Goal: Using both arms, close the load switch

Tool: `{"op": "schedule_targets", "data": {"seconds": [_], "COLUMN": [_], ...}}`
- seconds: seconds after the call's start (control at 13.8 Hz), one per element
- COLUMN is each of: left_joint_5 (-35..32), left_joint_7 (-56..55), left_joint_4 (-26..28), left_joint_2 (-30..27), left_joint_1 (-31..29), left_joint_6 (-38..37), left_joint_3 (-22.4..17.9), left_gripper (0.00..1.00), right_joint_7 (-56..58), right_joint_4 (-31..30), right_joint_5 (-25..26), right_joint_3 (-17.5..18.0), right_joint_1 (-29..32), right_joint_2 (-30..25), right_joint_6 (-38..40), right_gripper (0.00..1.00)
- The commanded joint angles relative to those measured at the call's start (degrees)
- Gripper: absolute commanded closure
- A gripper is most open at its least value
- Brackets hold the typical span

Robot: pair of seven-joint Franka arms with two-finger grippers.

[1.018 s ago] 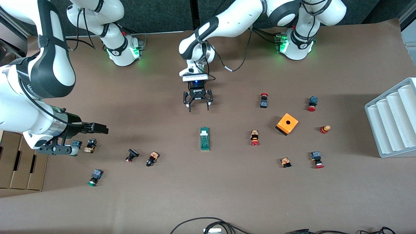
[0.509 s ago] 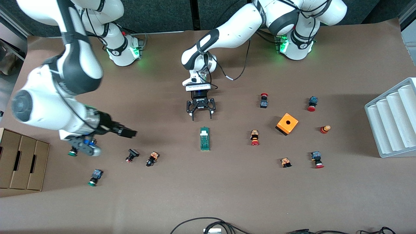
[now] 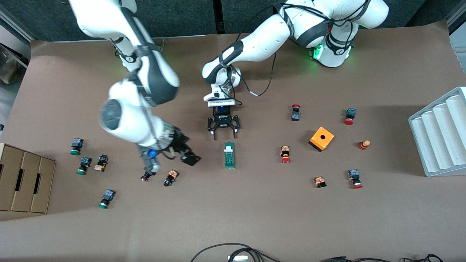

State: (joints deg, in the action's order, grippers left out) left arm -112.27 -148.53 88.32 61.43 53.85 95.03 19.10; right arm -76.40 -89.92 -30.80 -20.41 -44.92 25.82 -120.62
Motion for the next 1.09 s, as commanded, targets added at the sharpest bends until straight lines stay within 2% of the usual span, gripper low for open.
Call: {"op": "schedule_targets", "data": {"seconds": [0.0, 0.29, 0.36, 0.65, 1.02], "left_joint_5": [-0.84, -1.63, -3.2, -6.63, -7.61], "left_joint_7": [-0.98, -0.98, -0.89, -0.36, 0.52], "left_joint_4": [-1.92, -1.48, -1.22, -0.87, 0.19], "left_joint_2": [1.15, 1.15, 1.32, 2.55, 2.82], "left_joint_1": [-0.23, -0.32, -1.02, -1.55, -1.46], "left_joint_6": [-0.99, -0.99, -0.99, -0.99, -2.04], "left_joint_3": [0.59, 0.24, 0.24, 0.24, -0.11], "left_gripper": [0.01, 0.01, 0.01, 0.01, 0.01], "right_joint_7": [-9.09, -16.93, -17.81, -20.89, -20.19], "right_joint_4": [2.64, 2.21, 1.68, -1.3, -3.42], "right_joint_5": [-2.68, -2.77, -2.86, -3.3, -3.56], "right_joint_3": [-2.53, -2.53, -2.44, -2.35, -2.44], "right_joint_1": [-5.77, -10.27, -11.14, -13.17, -15.11], "right_joint_2": [5.63, 9.76, 10.29, 10.48, 10.65], "right_joint_6": [-6.79, -13.14, -13.93, -13.94, -14.03], "right_gripper": [0.01, 0.02, 0.06, 0.14, 0.15]}}
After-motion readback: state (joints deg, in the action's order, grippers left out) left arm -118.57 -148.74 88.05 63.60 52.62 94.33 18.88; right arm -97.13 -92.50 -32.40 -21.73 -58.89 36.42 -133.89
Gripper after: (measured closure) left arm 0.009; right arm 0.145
